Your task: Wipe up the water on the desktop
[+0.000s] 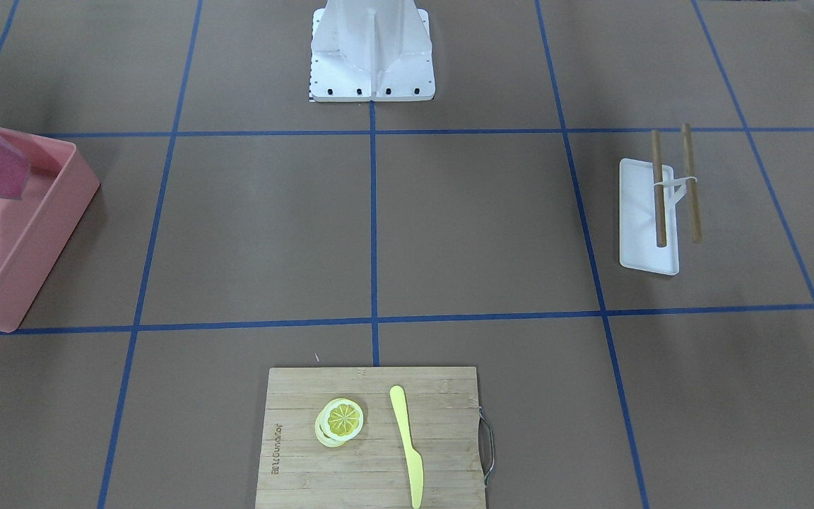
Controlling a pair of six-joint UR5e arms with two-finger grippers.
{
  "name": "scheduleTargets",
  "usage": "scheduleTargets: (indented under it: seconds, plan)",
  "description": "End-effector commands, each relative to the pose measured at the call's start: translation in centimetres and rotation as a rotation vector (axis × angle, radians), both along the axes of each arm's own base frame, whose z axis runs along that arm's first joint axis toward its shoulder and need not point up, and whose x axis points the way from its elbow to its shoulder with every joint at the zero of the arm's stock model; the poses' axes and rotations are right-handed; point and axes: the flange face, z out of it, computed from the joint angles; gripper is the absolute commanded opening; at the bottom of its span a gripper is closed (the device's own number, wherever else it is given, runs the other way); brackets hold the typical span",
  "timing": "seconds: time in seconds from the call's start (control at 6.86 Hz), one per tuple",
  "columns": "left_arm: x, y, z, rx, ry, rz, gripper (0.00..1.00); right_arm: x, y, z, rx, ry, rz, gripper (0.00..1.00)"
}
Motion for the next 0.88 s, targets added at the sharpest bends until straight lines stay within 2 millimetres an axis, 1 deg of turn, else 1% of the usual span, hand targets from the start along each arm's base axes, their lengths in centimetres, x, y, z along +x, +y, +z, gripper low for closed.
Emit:
scheduleTargets:
  seconds: [0.0, 0.15, 0.29, 0.44, 0.58, 0.73]
  plan:
    - [0.0, 0.1, 0.0, 0.000, 0.000, 0.000, 0.98, 2.2, -1.2, 7.2, -0.111, 0.037, 0.041, 1.00]
    - [0.0, 0.1, 0.0, 0.000, 0.000, 0.000, 0.98, 2.6, -2.3, 8.5, -0.099, 0.050, 0.059, 1.00]
    - [0.0, 0.2, 0.1, -0.003, 0.000, 0.000, 0.98, 2.8, -2.4, 8.6, -0.097, 0.048, 0.067, 1.00]
    - [0.0, 0.2, 0.1, -0.003, 0.000, 0.000, 0.98, 2.7, -3.5, 8.2, -0.080, 0.049, 0.067, 1.00]
    - [0.0, 0.2, 0.2, -0.005, 0.000, 0.000, 0.98, 2.6, -4.4, 8.2, -0.074, 0.050, 0.066, 1.00]
    - [0.0, 0.2, 0.2, -0.005, 0.000, 0.000, 0.98, 2.6, -5.3, 9.4, -0.087, 0.055, 0.060, 1.00]
